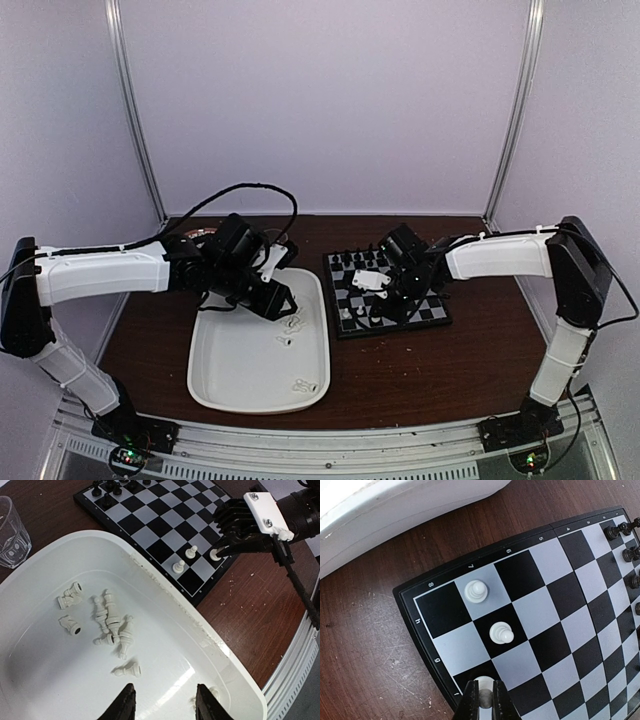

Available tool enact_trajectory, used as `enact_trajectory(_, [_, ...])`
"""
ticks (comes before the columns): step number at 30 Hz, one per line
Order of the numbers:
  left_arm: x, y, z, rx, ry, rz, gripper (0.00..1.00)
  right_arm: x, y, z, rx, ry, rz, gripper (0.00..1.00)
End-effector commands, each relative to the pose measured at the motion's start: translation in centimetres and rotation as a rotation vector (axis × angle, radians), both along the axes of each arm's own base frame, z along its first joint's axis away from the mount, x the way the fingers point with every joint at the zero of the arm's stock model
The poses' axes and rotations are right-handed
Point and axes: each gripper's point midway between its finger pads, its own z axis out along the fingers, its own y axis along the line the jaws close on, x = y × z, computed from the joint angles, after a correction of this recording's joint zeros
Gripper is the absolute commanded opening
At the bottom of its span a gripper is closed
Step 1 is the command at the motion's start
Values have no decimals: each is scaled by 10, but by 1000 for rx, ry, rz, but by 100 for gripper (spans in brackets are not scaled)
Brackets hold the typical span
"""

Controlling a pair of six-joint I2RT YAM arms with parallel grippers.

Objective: Set up the chess pieces on the board
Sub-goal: Place the bishop on c1.

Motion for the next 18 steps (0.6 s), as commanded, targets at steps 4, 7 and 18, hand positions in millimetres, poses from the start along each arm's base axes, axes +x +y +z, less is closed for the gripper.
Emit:
enact_trajectory(4, [5,-1,11,-38,-26,17,41,-2,2,-8,-27,9,8,3])
enact_trajectory(7, [5,-1,9,-38,-23,19,42,-2,2,-9,-29,8,7,3])
enact_trajectory(18, [4,0,4,-37,-16,21,41,-6,3,-9,-29,17,17,5])
